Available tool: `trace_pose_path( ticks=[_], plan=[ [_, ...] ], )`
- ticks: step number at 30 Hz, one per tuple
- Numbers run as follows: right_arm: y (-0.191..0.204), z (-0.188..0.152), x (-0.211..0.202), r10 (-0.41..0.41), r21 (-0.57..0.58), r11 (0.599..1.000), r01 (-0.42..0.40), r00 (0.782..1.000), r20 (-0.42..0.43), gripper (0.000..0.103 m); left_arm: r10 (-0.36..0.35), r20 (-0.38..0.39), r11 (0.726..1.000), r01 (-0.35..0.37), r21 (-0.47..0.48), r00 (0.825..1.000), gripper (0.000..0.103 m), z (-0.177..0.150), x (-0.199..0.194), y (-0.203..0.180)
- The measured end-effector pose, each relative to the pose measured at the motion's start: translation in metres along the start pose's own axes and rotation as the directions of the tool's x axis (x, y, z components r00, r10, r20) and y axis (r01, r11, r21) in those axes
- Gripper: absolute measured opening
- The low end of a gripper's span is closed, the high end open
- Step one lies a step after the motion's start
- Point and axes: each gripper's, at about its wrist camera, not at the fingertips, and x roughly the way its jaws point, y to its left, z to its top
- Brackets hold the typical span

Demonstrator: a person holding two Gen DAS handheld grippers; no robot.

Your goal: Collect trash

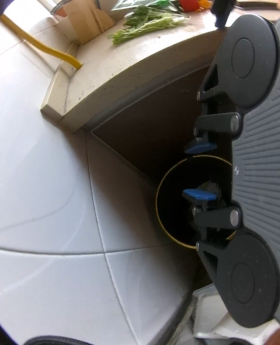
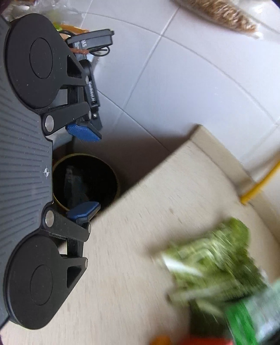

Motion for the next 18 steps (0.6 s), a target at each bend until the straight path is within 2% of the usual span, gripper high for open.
trace_pose_path(
  ticks=[3,6,13,18],
  plan=[
    [-0.008,0.002,-0.025,-0.030,-0.004,1.000,0.030,0.997,0.067,0.075,0.009,0.007,0.999,-0.009,0.036,1.000,0.034,-0.001,0.001,-0.006],
    [-0.022,0.004,-0.050,-0.049,0.007,0.999,0.049,0.991,0.126,0.076,0.028,0.015,0.998,-0.029,0.056,0.999,0.034,-0.001,0.001,-0.008],
    [-0.065,0.013,-0.099,-0.084,0.072,0.995,0.068,0.968,0.237,0.081,0.023,0.041,0.999,-0.025,0.047,0.999,0.034,0.001,-0.011,-0.024],
    [-0.093,0.021,-0.124,-0.108,0.120,0.990,0.075,0.949,0.297,0.083,-0.109,0.067,0.993,0.106,0.043,0.992,0.036,0.006,-0.027,-0.064]
  ],
)
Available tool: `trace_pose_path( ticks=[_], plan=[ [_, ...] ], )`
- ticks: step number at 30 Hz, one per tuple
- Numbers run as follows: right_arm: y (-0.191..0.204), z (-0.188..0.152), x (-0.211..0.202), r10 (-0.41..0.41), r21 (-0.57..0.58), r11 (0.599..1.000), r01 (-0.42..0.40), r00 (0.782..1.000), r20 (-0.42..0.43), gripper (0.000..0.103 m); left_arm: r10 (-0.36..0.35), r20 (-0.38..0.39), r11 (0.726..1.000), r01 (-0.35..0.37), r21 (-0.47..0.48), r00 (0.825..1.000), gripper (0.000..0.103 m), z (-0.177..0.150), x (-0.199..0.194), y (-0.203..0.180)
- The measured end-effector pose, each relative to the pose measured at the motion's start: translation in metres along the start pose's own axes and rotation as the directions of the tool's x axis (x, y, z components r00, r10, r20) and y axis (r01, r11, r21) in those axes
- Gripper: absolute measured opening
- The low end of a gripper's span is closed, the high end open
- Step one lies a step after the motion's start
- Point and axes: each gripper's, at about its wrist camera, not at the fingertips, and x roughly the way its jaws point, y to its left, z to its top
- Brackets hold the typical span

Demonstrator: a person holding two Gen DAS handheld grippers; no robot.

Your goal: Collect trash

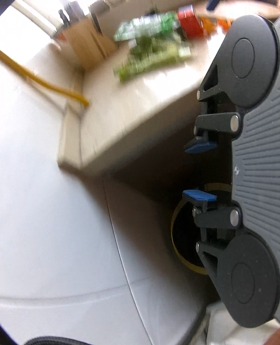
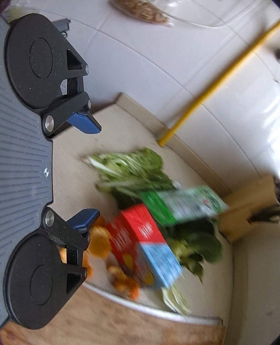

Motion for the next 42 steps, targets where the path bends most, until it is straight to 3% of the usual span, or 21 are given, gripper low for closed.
trace_pose_path(
  ticks=[7,14,22,30,37,39,42],
  plan=[
    [-0.043,0.021,-0.023,-0.013,0.076,0.997,0.008,0.998,0.067,0.086,-0.209,0.017,0.978,0.209,0.004,0.978,0.055,0.006,-0.003,-0.067],
    [-0.083,0.040,-0.034,0.012,0.145,0.989,-0.026,0.995,0.100,0.086,-0.292,0.064,0.955,0.287,0.070,0.954,0.064,0.013,-0.003,-0.133],
    [-0.124,0.049,-0.030,0.060,0.224,0.972,-0.077,0.995,0.082,0.087,-0.280,0.035,0.950,0.272,0.156,0.959,0.065,0.018,0.015,-0.190],
    [-0.132,0.052,-0.028,0.064,0.262,0.961,-0.089,0.993,0.103,0.087,-0.280,0.010,0.926,0.267,0.267,0.960,0.065,0.032,0.028,-0.225],
    [-0.112,0.063,-0.036,0.032,0.219,0.974,-0.065,0.988,0.150,0.088,-0.270,-0.025,0.915,0.264,0.306,0.963,0.063,0.049,0.056,-0.210],
    [-0.107,0.066,-0.033,0.024,0.220,0.974,-0.058,0.988,0.154,0.088,-0.267,-0.035,0.917,0.265,0.299,0.963,0.058,0.053,0.067,-0.204],
    [-0.099,0.069,-0.024,0.016,0.210,0.977,-0.044,0.991,0.132,0.088,-0.307,-0.076,0.916,0.317,0.246,0.949,0.057,0.057,0.081,-0.194]
  ],
)
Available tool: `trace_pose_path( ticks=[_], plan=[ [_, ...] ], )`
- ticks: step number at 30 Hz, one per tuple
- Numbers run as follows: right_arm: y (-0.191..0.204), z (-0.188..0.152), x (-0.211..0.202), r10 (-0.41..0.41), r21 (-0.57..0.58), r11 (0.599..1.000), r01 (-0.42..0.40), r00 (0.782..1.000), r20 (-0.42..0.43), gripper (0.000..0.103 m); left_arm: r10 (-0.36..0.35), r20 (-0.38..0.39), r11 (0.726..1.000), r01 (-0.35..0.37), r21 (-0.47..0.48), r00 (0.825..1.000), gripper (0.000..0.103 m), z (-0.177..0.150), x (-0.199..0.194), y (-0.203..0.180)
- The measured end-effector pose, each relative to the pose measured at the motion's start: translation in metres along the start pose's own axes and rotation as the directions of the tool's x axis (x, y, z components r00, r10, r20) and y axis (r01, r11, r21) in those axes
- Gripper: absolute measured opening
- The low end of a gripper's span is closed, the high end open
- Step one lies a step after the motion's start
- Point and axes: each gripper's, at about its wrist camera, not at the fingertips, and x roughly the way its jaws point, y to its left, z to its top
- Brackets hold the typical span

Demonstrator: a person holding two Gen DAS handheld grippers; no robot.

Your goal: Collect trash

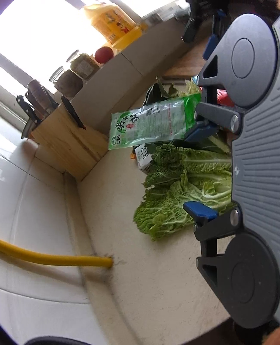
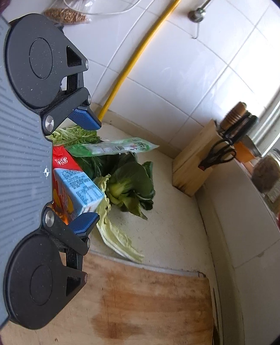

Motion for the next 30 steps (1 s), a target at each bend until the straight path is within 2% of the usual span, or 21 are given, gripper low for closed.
trace_pose_path(
  ticks=[6,12,21,25,29,30],
  plan=[
    [0.012,0.002,0.018,-0.007,-0.025,1.000,0.007,1.000,-0.029,0.088,-0.004,-0.029,0.998,0.003,-0.064,1.000,0.057,-0.001,0.008,0.028],
    [0.019,0.002,0.034,-0.011,-0.046,0.999,0.008,0.998,-0.064,0.088,-0.116,-0.056,0.972,0.101,-0.214,0.992,0.056,-0.004,0.013,0.061],
    [0.027,0.009,0.038,0.006,-0.080,0.997,-0.010,0.998,-0.056,0.088,-0.233,-0.076,0.930,0.199,-0.310,0.969,0.053,-0.006,0.025,0.076],
    [0.028,0.012,0.047,0.002,-0.088,0.996,-0.007,0.998,-0.065,0.088,-0.313,-0.075,0.891,0.266,-0.368,0.947,0.053,-0.005,0.042,0.080],
    [0.031,0.015,0.056,0.015,-0.092,0.996,-0.022,0.997,-0.076,0.088,-0.441,-0.054,0.802,0.367,-0.471,0.896,0.044,-0.006,0.061,0.088],
    [0.032,0.016,0.057,0.018,-0.094,0.995,-0.025,0.997,-0.076,0.088,-0.454,-0.050,0.794,0.379,-0.475,0.889,0.042,-0.005,0.064,0.088]
  ],
)
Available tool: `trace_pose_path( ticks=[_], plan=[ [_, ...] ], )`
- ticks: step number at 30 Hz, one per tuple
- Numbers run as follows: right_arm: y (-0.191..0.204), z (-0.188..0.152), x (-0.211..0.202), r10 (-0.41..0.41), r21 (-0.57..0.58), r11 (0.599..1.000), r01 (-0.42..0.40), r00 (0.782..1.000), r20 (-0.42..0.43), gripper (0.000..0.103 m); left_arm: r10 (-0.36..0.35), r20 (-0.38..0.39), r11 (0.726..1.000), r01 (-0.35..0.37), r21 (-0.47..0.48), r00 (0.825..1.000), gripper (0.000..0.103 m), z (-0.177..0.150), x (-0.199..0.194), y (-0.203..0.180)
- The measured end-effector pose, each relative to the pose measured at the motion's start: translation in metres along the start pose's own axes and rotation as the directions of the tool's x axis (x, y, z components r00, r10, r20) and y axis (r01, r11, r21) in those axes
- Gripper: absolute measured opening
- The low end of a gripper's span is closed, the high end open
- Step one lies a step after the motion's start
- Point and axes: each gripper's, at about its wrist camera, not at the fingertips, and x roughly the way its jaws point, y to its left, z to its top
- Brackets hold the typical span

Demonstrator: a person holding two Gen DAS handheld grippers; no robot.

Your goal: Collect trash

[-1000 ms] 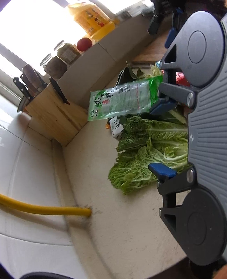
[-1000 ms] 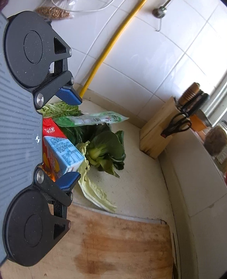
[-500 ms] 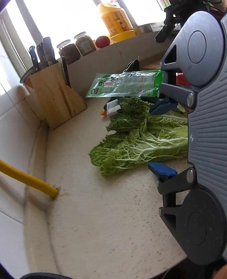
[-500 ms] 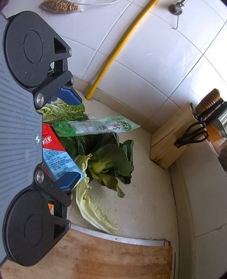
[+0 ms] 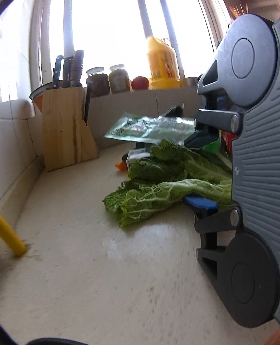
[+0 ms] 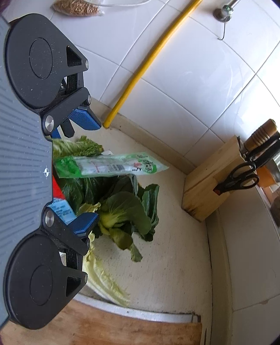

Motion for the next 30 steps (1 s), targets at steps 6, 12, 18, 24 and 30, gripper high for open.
trace_pose_path(
  ticks=[6,12,18,24,30],
  plan=[
    [0.002,0.001,0.009,0.013,-0.012,1.000,-0.013,1.000,-0.011,0.088,-0.055,-0.024,0.994,0.057,0.094,0.998,0.013,-0.001,-0.004,-0.008],
    [0.002,0.003,0.024,0.016,-0.012,1.000,-0.016,0.999,-0.043,0.088,0.042,-0.063,0.990,-0.033,0.140,0.997,0.010,0.001,0.010,-0.012],
    [0.003,0.005,0.034,0.015,-0.015,1.000,-0.016,0.998,-0.061,0.088,0.069,-0.071,0.987,-0.058,0.149,0.995,0.012,0.005,0.018,-0.017],
    [0.002,0.007,0.041,0.026,-0.021,0.999,-0.028,0.997,-0.073,0.088,0.068,-0.053,0.982,-0.058,0.179,0.996,0.029,0.012,0.016,-0.014],
    [0.004,0.007,0.053,0.028,-0.025,0.999,-0.031,0.995,-0.097,0.088,0.060,-0.068,0.983,-0.047,0.179,0.996,0.033,0.011,0.027,-0.015]
  ],
)
